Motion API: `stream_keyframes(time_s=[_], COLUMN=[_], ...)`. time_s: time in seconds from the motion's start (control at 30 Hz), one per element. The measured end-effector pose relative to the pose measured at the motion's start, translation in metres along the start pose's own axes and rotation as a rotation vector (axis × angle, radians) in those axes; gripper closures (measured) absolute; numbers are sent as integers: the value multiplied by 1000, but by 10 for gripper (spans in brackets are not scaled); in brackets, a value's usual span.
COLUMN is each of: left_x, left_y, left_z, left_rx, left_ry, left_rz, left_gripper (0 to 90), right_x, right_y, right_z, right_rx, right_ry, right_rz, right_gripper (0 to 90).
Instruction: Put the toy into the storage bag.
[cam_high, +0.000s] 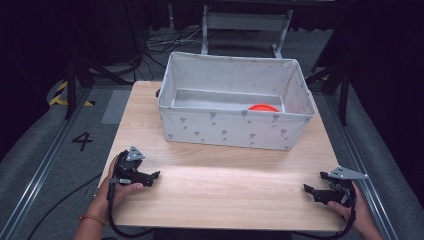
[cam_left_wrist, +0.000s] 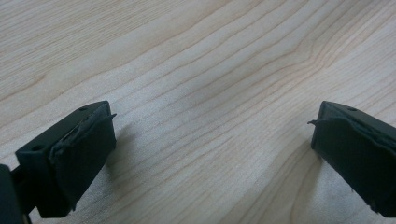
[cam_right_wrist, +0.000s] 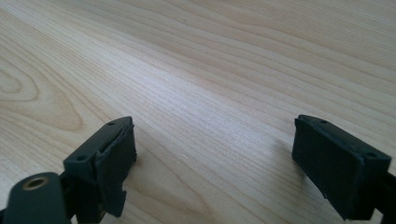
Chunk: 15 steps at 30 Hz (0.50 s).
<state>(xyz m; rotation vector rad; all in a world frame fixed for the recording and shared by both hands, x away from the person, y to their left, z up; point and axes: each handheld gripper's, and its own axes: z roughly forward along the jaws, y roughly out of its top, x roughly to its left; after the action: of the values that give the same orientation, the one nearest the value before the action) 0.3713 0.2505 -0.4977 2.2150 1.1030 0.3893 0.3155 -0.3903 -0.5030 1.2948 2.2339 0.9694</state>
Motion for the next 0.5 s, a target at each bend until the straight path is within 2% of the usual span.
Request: stream_keyframes(time_s=[0.17, 0.5], left_x=[-1, -1], left_y=[0, 1], left_z=[0, 0], left_rx=[-2, 2], left_ry=[5, 6], left_rz=[-7, -9], left_gripper=[2, 2], right_x=[1, 0], right_y=[1, 1], right_z=[1, 2], right_rx=[2, 6], right_ry=[-17, -25], right_rz=[20, 23], right_gripper=[113, 98])
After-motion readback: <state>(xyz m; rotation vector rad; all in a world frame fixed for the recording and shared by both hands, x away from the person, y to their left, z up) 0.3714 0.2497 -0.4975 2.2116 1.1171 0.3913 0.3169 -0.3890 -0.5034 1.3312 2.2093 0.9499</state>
